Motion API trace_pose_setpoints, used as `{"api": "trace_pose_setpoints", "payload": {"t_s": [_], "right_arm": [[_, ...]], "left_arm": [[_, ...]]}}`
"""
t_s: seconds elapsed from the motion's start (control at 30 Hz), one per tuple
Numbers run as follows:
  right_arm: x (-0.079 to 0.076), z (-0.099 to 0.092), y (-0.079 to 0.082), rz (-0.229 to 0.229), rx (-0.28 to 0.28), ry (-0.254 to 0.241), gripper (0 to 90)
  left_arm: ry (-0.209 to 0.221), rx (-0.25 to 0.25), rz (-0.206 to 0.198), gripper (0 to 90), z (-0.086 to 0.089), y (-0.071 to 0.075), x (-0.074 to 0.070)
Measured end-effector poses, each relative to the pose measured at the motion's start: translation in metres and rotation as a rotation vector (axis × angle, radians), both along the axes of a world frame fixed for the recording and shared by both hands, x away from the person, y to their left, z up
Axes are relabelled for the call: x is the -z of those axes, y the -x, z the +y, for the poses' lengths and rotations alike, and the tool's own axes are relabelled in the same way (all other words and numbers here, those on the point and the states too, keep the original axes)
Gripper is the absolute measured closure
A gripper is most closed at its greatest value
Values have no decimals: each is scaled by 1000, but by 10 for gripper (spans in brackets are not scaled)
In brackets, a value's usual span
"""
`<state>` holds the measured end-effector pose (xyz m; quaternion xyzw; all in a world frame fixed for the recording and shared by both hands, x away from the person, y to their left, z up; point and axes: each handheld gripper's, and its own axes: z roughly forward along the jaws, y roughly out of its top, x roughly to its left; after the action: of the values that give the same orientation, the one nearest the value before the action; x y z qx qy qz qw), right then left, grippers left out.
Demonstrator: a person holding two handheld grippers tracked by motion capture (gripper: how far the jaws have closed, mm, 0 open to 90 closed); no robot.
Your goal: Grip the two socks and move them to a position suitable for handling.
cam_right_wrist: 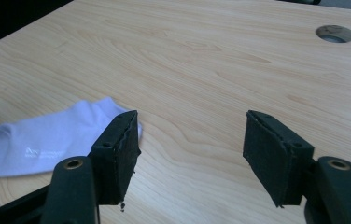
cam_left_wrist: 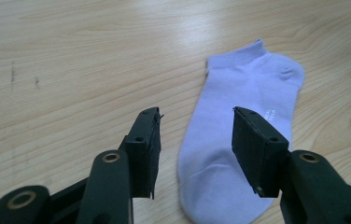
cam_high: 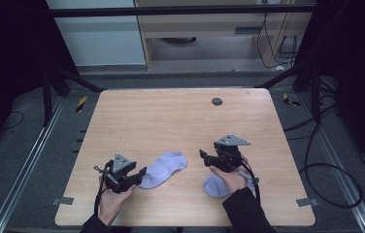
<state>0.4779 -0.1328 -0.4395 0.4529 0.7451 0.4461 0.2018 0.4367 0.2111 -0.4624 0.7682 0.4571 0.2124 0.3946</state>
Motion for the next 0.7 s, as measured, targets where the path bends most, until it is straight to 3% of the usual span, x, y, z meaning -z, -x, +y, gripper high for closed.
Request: {"api": "trace_pose_setpoints", "payload": {"t_s": [0.17,0.7], "right_arm": [[2,-22,9,4,1,-3,316],[23,-88,39,39,53,70,279]], "left_arm": [[18,18,1,492,-11,-1,-4],[-21,125,11,452,-67,5,-1]]}}
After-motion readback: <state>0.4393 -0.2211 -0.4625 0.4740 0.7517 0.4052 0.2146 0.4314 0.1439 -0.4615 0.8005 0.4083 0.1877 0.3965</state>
